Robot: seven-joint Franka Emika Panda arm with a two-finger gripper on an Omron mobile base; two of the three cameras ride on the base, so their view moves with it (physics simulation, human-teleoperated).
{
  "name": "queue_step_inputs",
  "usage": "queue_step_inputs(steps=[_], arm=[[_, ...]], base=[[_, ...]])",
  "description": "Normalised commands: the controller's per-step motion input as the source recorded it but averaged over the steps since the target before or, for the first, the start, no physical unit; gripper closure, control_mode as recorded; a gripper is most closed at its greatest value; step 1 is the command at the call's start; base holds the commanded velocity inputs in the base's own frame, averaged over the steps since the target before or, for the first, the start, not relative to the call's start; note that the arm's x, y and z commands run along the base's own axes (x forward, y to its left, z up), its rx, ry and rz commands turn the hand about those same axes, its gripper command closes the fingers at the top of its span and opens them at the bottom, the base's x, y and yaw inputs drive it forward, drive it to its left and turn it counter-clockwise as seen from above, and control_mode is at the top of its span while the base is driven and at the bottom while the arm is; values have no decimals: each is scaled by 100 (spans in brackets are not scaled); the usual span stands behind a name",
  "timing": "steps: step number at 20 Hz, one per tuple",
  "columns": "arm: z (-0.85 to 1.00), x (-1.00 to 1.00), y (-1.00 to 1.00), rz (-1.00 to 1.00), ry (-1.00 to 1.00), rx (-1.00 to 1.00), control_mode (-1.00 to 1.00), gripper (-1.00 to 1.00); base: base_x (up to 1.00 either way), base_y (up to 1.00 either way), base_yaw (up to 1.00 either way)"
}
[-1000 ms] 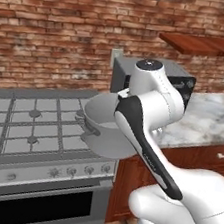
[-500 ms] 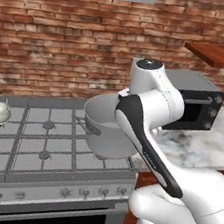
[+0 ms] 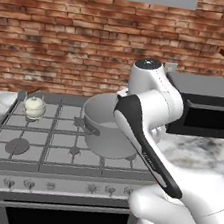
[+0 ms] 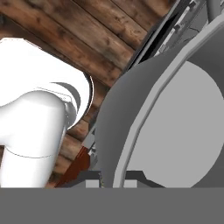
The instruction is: Pick the kettle from the cabinet and place it on a stove burner. Then pick the pot from the counter and place it on another stove burner. Finally, turn both burners on.
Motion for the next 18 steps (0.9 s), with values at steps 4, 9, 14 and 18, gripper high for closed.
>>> queue_step_inputs(steps=[4, 9, 14, 18], arm=[[0, 0, 0, 0, 0, 0, 100, 100], [0, 0, 0, 0, 0, 0, 100, 100], [0, 0, 0, 0, 0, 0, 100, 100], [0, 0, 2, 2, 0, 0, -100, 100]], base=[[49, 7, 11], [35, 0, 4], [4, 3, 3], [0, 5, 1]])
